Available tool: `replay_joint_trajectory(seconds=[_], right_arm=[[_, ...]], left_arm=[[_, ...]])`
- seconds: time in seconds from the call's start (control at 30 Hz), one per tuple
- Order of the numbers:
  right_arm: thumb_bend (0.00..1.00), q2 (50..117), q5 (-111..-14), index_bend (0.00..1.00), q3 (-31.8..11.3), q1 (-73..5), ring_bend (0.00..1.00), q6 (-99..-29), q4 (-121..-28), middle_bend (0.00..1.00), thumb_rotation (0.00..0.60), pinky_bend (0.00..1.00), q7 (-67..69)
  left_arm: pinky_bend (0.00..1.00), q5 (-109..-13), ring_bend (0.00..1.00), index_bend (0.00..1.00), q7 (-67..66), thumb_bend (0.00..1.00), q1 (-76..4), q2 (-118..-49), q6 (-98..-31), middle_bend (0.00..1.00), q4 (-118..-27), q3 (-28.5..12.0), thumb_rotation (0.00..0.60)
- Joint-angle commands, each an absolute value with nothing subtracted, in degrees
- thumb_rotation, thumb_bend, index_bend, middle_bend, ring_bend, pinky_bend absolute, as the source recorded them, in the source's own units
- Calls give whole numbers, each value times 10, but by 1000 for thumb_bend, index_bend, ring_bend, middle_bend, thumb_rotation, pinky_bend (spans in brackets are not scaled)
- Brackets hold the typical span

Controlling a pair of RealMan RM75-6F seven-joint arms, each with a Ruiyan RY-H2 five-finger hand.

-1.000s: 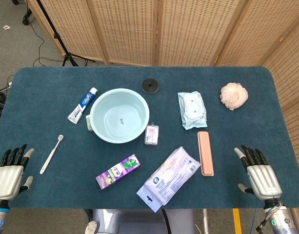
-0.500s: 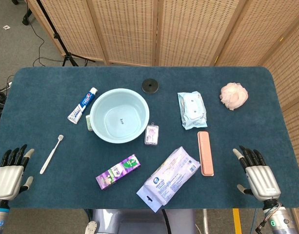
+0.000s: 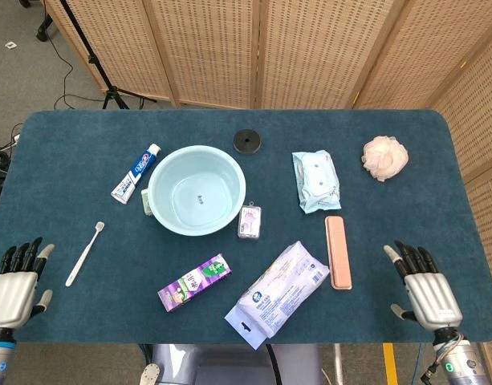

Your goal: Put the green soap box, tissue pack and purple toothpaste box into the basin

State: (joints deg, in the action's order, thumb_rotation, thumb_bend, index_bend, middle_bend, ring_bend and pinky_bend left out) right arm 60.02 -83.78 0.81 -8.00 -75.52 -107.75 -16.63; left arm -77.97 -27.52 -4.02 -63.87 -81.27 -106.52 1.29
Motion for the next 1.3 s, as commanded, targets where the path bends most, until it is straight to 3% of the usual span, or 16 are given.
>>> replay_joint_trajectory(seconds=[0.03,0.77,1.17,1.3], right_arm=[[156,599,-840,0,8,-79,0,-757,-1079,0,600,0,-164],[156,598,-843,0,10,-79,0,-757,-1082,0,600,0,-167],[156,599,-847,0,12,-79,0,-755,-1085,0,600,0,-168],[156,599,-849,0,13,-79,0,-755,-1085,0,600,0,-167]], left_arm=[[0,-780,0,0,-276,330,-40,-639,-811,0,-1066,14,600],[0,-740,0,0,-296,331,-72,-603,-765,0,-1089,1,600],[0,-678,0,1,-300,330,-141,-552,-664,0,-1114,-22,600],[0,-640,0,84,-303,331,-169,-537,-618,0,-1125,-25,600]])
